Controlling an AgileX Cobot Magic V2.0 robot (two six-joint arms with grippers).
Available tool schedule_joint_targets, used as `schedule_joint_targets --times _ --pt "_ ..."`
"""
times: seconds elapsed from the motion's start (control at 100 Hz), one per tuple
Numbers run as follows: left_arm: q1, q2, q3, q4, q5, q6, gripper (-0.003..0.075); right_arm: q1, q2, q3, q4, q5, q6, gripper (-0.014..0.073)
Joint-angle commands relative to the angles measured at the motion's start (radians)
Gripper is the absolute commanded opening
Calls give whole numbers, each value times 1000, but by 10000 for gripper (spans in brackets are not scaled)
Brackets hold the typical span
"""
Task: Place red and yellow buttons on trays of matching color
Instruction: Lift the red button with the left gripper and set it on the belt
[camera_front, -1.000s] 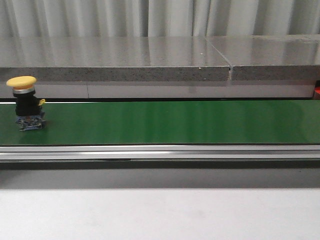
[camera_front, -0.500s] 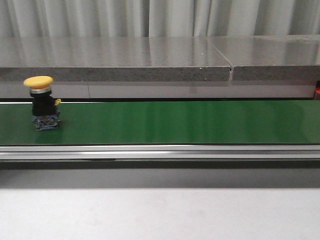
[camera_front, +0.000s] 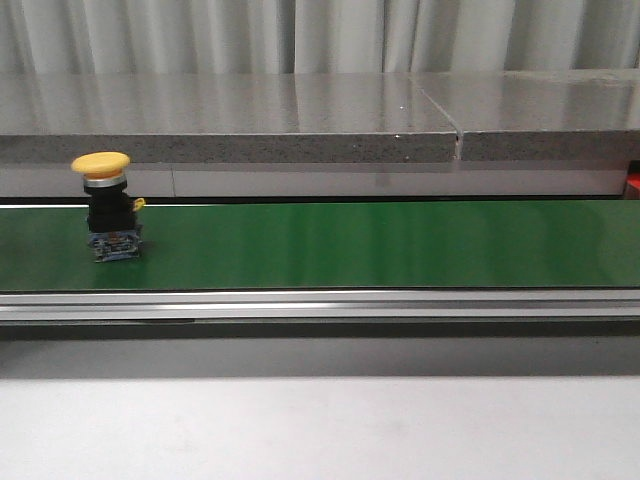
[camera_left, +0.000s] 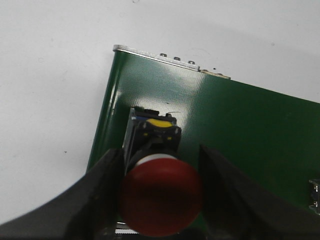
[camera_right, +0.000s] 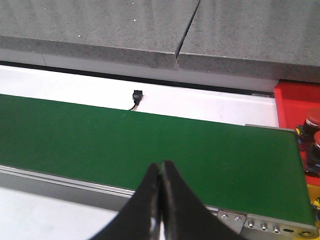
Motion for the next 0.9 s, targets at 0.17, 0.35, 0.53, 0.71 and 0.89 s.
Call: schedule_joint_targets --times 0.17,0.35,0.53,0.71,0.89 --pt "-6 52 -24 -13 7 0 188 2 5 -27 -7 -77 -10 -66" --pt "-6 67 -24 -15 12 16 298 2 5 -27 -7 -77 -10 -66" --pt "-6 59 -35 -15 11 24 520 2 5 -27 -7 -77 -10 -66" --pt "-27 -4 -35 -24 -60 84 510 2 5 -27 -7 -77 -10 -66" --pt "-111 -89 -26 -24 -115 151 410 2 5 -27 -7 -77 -10 -66"
